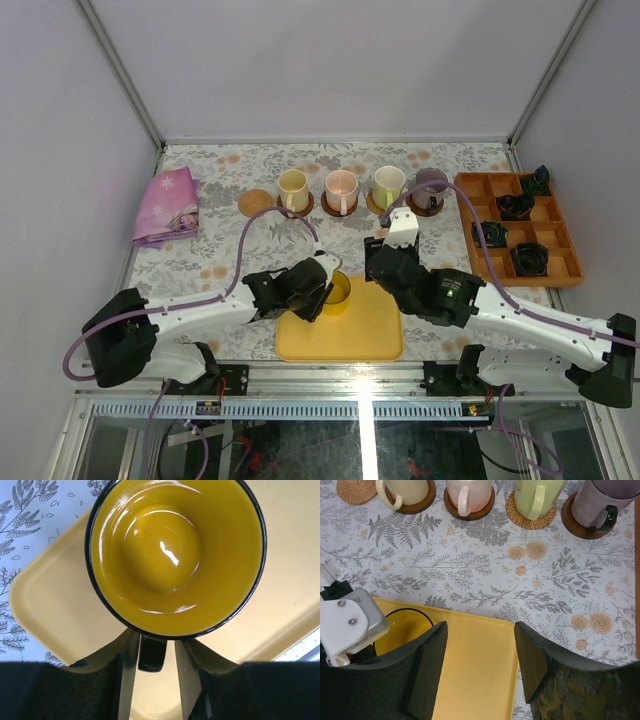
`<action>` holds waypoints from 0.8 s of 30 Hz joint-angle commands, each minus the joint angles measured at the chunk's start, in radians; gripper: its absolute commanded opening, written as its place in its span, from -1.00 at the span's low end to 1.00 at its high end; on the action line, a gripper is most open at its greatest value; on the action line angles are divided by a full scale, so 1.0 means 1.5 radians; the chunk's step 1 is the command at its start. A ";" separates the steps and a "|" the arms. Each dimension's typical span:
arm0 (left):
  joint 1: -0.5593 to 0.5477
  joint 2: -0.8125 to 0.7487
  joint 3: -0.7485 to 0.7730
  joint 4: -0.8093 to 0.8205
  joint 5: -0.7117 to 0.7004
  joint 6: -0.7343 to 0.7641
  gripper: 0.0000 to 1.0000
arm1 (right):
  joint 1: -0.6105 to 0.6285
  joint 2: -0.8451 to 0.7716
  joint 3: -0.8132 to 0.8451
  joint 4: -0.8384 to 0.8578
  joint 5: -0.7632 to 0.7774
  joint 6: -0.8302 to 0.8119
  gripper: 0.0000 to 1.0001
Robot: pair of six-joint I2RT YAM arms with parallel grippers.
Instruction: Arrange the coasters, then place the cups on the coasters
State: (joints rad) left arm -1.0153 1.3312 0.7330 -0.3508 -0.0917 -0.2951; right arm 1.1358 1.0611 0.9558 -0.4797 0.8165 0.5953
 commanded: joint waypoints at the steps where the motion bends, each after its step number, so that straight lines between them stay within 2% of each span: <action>1: -0.011 0.003 0.002 0.032 -0.033 -0.008 -0.39 | 0.000 0.007 0.008 0.025 -0.006 0.001 0.26; 9: -0.045 -0.001 0.003 0.031 -0.106 -0.021 -0.64 | 0.000 0.007 0.008 0.030 -0.011 -0.002 0.26; 16: -0.082 -0.032 0.008 0.044 -0.175 -0.030 -1.00 | 0.000 0.000 0.000 0.030 -0.005 0.000 0.25; 24: -0.100 -0.146 0.001 0.051 -0.236 -0.045 -1.00 | 0.000 -0.013 -0.014 0.032 0.022 0.011 0.23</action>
State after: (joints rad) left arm -1.1595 1.2171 0.7296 -0.3592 -0.3397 -0.3397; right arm 1.1358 1.0702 0.9451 -0.4606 0.7956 0.5949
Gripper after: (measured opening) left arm 0.172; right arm 0.628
